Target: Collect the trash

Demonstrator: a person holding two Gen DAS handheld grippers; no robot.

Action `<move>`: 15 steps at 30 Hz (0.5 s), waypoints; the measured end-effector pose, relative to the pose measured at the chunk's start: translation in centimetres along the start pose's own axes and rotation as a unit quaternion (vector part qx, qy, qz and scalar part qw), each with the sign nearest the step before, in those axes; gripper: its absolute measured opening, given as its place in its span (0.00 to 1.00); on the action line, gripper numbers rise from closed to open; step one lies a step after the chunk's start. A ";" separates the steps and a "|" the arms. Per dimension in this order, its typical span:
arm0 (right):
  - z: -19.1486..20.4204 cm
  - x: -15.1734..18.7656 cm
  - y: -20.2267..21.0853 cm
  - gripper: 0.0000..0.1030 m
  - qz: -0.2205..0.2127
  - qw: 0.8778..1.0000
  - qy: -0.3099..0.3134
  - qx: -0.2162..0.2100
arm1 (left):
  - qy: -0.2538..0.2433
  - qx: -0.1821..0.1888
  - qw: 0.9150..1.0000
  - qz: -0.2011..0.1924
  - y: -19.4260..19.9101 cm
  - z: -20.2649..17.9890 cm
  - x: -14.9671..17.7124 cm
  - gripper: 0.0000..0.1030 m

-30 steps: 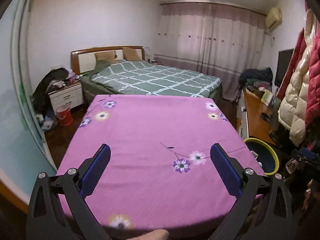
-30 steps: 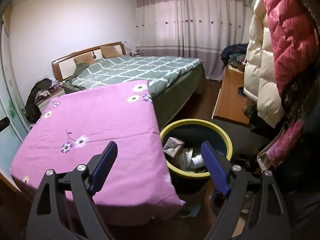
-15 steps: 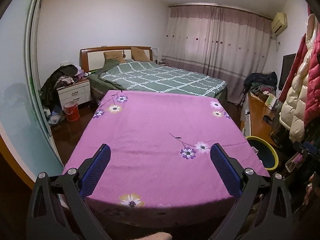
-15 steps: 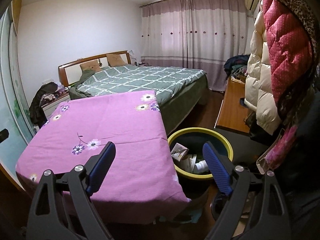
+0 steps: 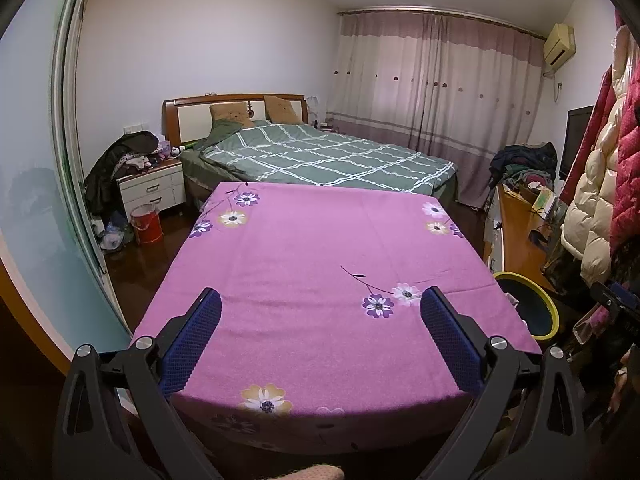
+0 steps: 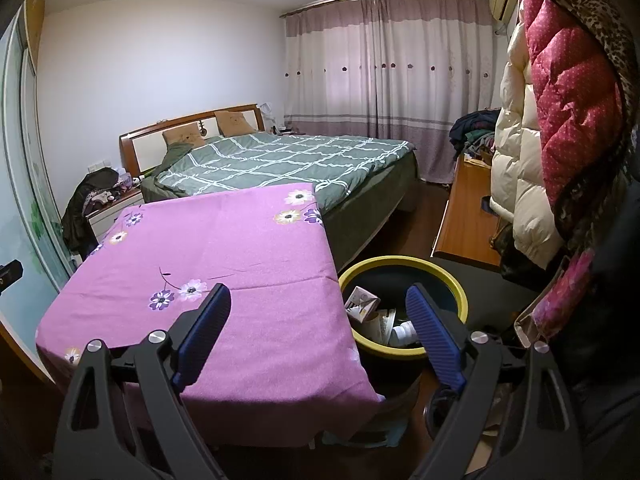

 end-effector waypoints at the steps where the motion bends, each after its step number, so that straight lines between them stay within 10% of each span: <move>1: 0.1 0.0 0.0 0.82 0.000 1.000 0.000 -0.001 | 0.000 0.000 1.000 -0.001 0.0 0.0 0.0 0.95; 15: 0.2 0.2 -0.1 0.83 0.003 1.000 -0.004 -0.004 | -0.001 -0.004 1.000 0.000 -0.1 0.3 -0.3 0.95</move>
Point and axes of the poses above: each gripper's, at about its wrist camera, not at the fingertips, and y roughly against the way its jaws point, z to its left, x to its underside, the point moved 7 cm from there along -y, roughly the way its jaws point, and after that the axes turned 13 degrees about -z, right-handed, at the moved point
